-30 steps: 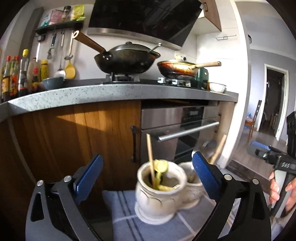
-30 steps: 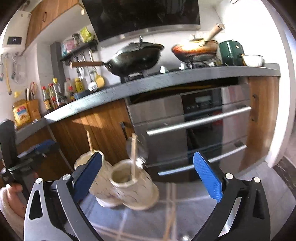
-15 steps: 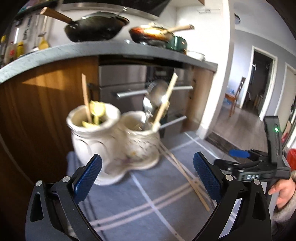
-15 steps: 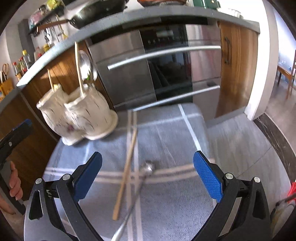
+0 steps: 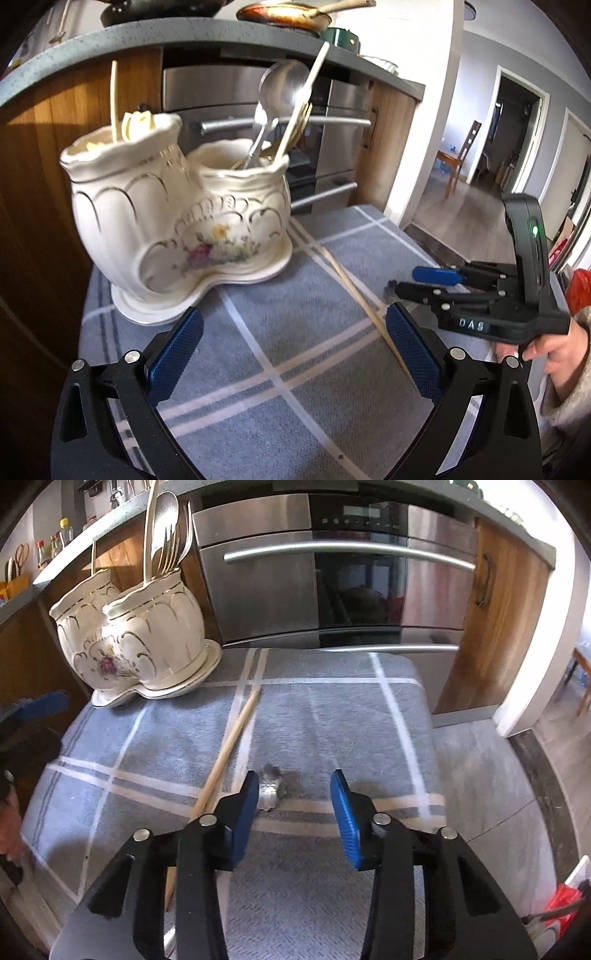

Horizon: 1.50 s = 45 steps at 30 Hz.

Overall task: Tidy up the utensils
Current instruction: 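Close left tool on the last wooden chopstick lying on the cloth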

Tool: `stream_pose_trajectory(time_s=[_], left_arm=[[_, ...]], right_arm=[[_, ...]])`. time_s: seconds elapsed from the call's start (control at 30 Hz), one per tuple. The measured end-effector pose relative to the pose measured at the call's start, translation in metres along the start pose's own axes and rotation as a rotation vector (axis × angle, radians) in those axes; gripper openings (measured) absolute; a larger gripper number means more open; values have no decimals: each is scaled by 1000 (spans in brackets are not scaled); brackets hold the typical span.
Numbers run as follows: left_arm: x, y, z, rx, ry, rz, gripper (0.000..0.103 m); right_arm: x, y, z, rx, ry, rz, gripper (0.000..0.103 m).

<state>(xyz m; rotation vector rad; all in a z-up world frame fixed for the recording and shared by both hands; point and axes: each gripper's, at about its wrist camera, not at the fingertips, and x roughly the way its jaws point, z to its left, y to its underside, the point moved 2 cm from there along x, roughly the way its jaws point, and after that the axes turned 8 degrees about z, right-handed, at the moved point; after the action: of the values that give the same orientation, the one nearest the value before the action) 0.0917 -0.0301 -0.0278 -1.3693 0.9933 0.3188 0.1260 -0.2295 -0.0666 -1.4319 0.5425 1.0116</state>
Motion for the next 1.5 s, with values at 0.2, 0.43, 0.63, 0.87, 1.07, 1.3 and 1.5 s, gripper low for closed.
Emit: stream_pose_trajectory(time_s=[0.2,0.43,0.63,0.87,1.07,1.3,1.5], left_arm=[[8,2,-5,17,9,21,98],[20,3,-12,38,6,46,98],[33,-2,-26,12,49,95,98],[58,-9,-60,76,4,158,79],[78,-7,-70,106,-35,217,60],[81,-5,-80,195,-67,220,40],[87,-13,-77,190,-22,256,19]], right_arm=[[10,-3,9,-42,-28,45,25],[12,-5,9,-30,-49,45,12],[2,-3,-3,15,-83,36,4],[-9,-1,-21,68,-94,26,3],[-7,2,-24,75,-96,46,3],[-8,4,-22,66,-96,52,3],[-9,5,-20,58,-100,52,3]])
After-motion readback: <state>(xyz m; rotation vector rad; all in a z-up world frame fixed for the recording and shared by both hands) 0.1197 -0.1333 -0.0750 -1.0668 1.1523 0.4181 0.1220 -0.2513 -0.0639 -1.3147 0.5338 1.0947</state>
